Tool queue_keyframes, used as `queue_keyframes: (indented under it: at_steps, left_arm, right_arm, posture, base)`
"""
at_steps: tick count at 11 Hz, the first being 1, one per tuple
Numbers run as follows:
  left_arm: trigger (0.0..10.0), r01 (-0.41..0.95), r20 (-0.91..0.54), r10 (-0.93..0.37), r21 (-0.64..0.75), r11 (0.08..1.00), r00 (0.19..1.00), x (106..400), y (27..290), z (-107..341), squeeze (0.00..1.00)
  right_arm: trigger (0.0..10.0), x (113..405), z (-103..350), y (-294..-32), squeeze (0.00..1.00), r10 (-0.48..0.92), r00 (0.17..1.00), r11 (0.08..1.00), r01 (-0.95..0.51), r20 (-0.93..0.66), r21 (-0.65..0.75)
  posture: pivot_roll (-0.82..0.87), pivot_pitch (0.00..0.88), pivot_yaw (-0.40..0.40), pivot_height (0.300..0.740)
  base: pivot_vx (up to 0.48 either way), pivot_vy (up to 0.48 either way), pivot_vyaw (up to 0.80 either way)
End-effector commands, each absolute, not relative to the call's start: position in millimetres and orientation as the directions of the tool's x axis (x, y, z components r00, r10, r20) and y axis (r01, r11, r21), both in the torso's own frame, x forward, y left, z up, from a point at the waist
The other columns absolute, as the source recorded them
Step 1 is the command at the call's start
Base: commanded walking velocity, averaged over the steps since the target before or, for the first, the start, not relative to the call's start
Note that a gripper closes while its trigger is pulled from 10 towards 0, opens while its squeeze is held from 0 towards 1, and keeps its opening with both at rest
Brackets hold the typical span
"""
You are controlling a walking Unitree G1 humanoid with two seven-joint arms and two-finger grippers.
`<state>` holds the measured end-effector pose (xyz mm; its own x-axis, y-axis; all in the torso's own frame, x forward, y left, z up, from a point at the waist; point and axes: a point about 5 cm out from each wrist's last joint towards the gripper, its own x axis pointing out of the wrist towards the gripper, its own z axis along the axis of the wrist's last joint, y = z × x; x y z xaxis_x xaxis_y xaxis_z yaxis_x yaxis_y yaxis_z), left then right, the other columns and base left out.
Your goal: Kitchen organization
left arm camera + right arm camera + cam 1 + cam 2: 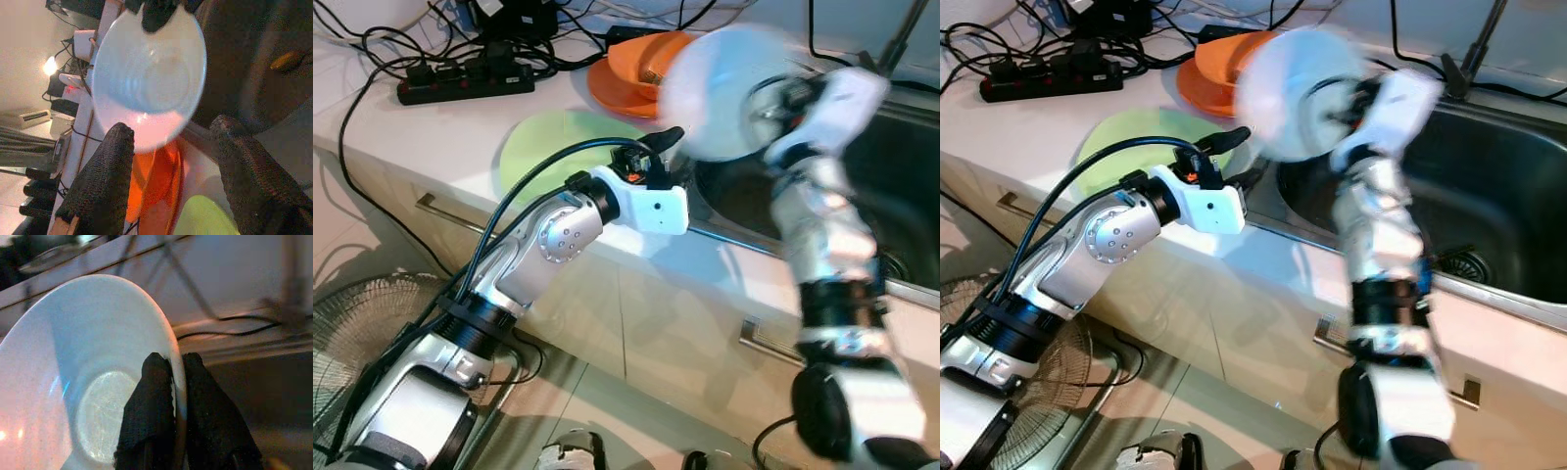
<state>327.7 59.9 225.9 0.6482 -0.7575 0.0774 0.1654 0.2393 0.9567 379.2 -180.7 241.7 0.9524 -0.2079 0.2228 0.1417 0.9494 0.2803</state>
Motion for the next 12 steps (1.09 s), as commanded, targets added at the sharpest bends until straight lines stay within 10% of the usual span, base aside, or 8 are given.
queue_keyframes:
  at_steps: [1, 3, 6, 12]
  left_arm:
    - [10.0, 0.185, 0.092, -0.753, 0.943, 0.275, 0.652, 326.1, 61.6, 225.8, 0.00]
    - [10.0, 0.309, 0.162, -0.736, 0.832, 0.460, 0.658, 321.4, 57.8, 220.9, 0.00]
    - [10.0, 0.417, 0.242, -0.636, 0.580, 0.700, 0.733, 320.1, 66.4, 214.9, 0.00]
    - [10.0, 0.488, 0.207, -0.620, 0.452, 0.747, 0.757, 307.5, 55.6, 204.8, 0.00]
  right_arm:
    - [0.0, 379.1, 253.7, -187.3, 0.00, -0.248, 0.929, 0.948, 0.174, 0.274, 0.267]
    - [10.0, 378.5, 249.3, -201.4, 0.00, -0.317, 0.909, 0.941, 0.265, 0.272, 0.213]
    - [10.0, 381.4, 227.5, -223.8, 0.00, -0.392, 0.891, 0.920, 0.382, 0.227, 0.089]
    - [10.0, 397.0, 179.5, -203.1, 0.00, -0.245, 0.969, 0.962, 0.246, 0.025, -0.119]
  posture:
    - [0.11, 0.083, 0.026, 0.740]
    - [0.11, 0.082, 0.027, 0.740]
    - [0.12, 0.082, 0.024, 0.740]
    - [0.15, 0.061, 0.017, 0.740]
  base:
    - [0.000, 0.000, 0.00]
    - [0.000, 0.000, 0.00]
    - [0.000, 0.000, 0.00]
    - [0.000, 0.000, 0.00]
